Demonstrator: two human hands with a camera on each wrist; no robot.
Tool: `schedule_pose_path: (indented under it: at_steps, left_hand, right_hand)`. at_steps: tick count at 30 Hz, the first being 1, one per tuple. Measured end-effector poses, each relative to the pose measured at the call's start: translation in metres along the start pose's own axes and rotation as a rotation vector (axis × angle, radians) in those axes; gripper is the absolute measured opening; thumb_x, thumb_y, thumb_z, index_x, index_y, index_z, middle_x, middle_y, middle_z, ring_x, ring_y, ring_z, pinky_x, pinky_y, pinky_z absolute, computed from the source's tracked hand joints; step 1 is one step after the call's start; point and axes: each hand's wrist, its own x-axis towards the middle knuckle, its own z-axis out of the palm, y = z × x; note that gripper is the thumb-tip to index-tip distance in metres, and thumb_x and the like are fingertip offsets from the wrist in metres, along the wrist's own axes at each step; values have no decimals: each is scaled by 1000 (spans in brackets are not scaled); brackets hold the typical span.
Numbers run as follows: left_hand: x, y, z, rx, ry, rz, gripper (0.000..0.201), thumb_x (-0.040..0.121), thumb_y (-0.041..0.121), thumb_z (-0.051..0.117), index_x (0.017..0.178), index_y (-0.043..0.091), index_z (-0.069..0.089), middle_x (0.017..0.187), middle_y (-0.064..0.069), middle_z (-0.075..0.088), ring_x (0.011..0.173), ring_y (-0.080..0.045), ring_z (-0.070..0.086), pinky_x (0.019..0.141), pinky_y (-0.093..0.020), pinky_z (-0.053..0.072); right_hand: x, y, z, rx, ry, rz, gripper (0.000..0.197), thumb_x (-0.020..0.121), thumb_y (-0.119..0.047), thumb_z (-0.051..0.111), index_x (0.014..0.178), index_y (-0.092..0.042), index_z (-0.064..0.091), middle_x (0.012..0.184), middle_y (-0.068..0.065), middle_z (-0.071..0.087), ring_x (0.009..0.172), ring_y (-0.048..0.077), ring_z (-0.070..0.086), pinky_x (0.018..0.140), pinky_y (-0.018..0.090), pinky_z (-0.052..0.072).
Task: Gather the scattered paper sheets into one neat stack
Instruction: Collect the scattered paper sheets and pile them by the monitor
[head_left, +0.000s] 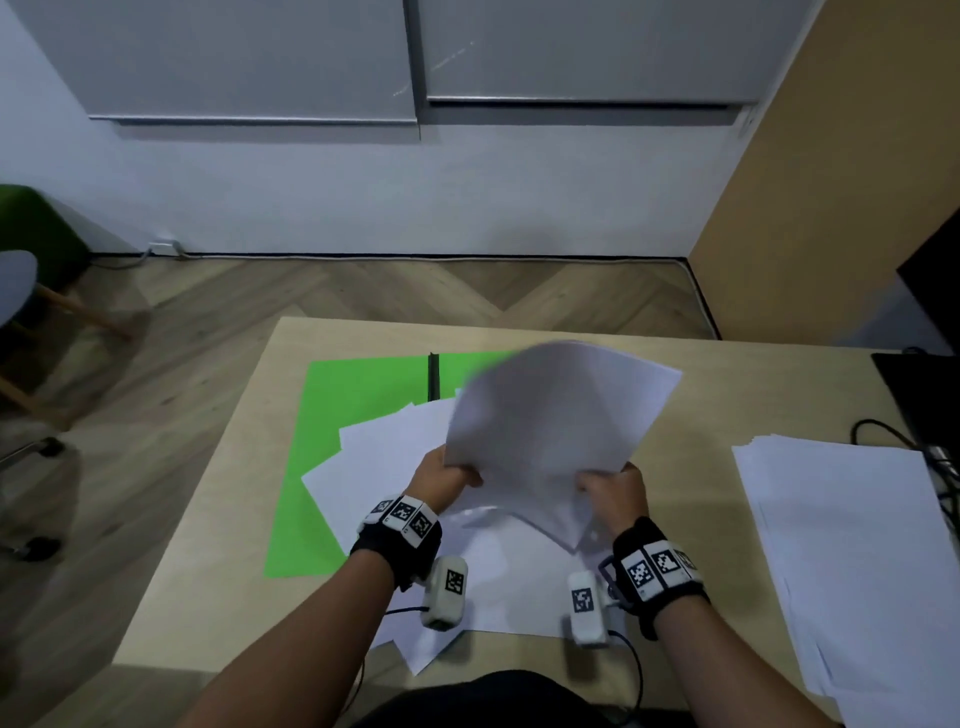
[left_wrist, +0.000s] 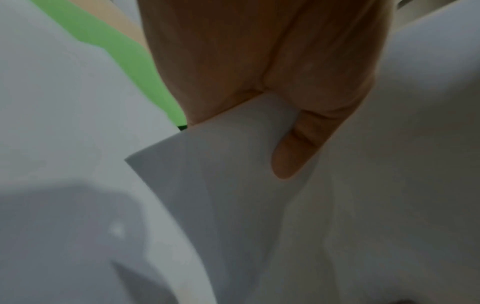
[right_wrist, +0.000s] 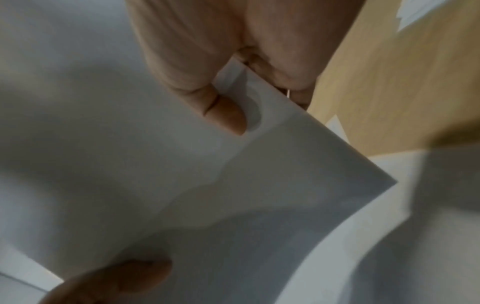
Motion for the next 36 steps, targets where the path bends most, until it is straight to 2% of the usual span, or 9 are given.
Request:
schedule_pose_path:
  at_steps: [3, 6, 10, 14, 19, 22, 27, 31, 36]
  left_hand:
    - [-4, 14, 28, -135, -3, 68, 27, 49, -1, 69, 72, 11, 68, 71, -1, 68, 74, -21, 60, 73, -32, 50]
    - [-4, 9, 57, 0, -60, 61, 24, 51, 11, 72, 75, 14, 67, 83, -6, 67, 81, -21, 60, 76, -34, 49]
    - [-8, -11, 91, 270, -51, -67, 24, 60, 18, 75, 82, 12, 66, 89, -10, 65, 82, -23, 58, 70, -28, 44]
    - [-12, 10, 124, 210, -101, -26, 23, 52, 9, 73, 74, 16, 69, 87, -10, 69, 82, -25, 62, 74, -32, 52]
    - [-13, 41, 198, 308, -374, -22, 18, 47, -6, 73, 61, 6, 73, 68, -13, 72, 66, -29, 69, 63, -41, 60]
    - [-15, 53, 249, 314, -503, -79, 26, 50, -2, 70, 75, -7, 72, 70, -22, 69, 60, -31, 65, 56, -36, 56]
    - [-7, 59, 320, 92, -371, -121, 32, 80, -3, 64, 109, 7, 51, 76, -12, 59, 60, -25, 55, 54, -33, 52]
    - [-8, 51, 370, 354, -438, -95, 29, 75, 4, 70, 92, 14, 48, 79, -23, 67, 61, -36, 69, 59, -49, 59]
    - [-13, 44, 421, 482, -417, -102, 19, 76, 9, 70, 86, 14, 55, 82, -13, 65, 64, -26, 62, 57, -36, 56]
  right_hand:
    - [-3, -4, -33, 74, 122, -75, 10, 74, 7, 66, 84, 6, 63, 81, 10, 65, 78, 19, 59, 61, 23, 45]
    - [5, 9, -58, 54, 116, -43, 13, 76, 1, 67, 88, -4, 64, 86, 10, 67, 83, 21, 62, 73, 32, 48]
    - [6, 30, -84, -50, -58, 8, 15, 76, 6, 62, 84, -6, 66, 78, 8, 65, 73, 20, 59, 51, 21, 44]
    - [17, 30, -126, 83, 8, -68, 16, 76, 3, 61, 80, -13, 61, 70, -1, 60, 67, 21, 50, 47, 21, 38]
    - [52, 48, -189, 151, 132, -177, 20, 79, -9, 57, 95, -19, 63, 82, -2, 69, 71, 20, 62, 65, 30, 50]
    - [74, 68, -230, 102, 229, -140, 36, 73, -23, 52, 107, -28, 61, 94, -2, 72, 84, 29, 67, 75, 43, 57]
    - [93, 106, -302, -103, 356, 19, 34, 84, -26, 45, 115, -25, 58, 110, 5, 68, 96, 34, 60, 87, 43, 53]
    - [104, 137, -344, -196, 438, 157, 45, 89, -27, 48, 133, -17, 51, 123, 15, 62, 106, 38, 58, 84, 39, 49]
    - [112, 161, -377, -230, 500, 138, 41, 90, -9, 52, 131, -9, 54, 129, 17, 58, 112, 37, 58, 93, 41, 50]
